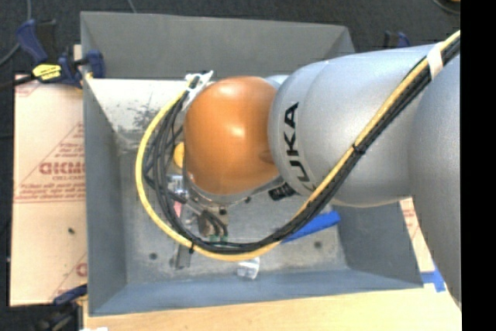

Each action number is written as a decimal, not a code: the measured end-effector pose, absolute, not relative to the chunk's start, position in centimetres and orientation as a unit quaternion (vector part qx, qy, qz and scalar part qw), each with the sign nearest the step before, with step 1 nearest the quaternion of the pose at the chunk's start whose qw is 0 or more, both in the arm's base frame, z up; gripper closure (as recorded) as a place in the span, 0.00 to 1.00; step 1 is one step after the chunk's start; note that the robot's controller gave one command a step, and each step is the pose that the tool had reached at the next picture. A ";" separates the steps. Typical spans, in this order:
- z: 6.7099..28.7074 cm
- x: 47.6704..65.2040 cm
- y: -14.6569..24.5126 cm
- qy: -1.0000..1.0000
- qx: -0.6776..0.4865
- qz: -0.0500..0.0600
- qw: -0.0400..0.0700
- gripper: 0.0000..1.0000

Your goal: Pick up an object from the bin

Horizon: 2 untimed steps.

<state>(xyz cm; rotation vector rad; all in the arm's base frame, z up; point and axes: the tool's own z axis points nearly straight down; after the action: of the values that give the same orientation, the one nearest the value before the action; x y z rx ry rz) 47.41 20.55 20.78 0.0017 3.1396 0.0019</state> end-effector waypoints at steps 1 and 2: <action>11.4 54.2 17.7 0.988 -0.154 0.001 0.002 0.00; 15.9 56.4 16.7 0.994 -0.105 0.001 0.005 0.00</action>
Offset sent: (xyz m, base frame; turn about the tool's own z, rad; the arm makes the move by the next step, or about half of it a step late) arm 0.0869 -0.0385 -0.0530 -0.2124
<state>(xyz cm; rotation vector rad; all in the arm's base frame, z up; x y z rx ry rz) 56.37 16.68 15.85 -0.3298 3.1133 0.0044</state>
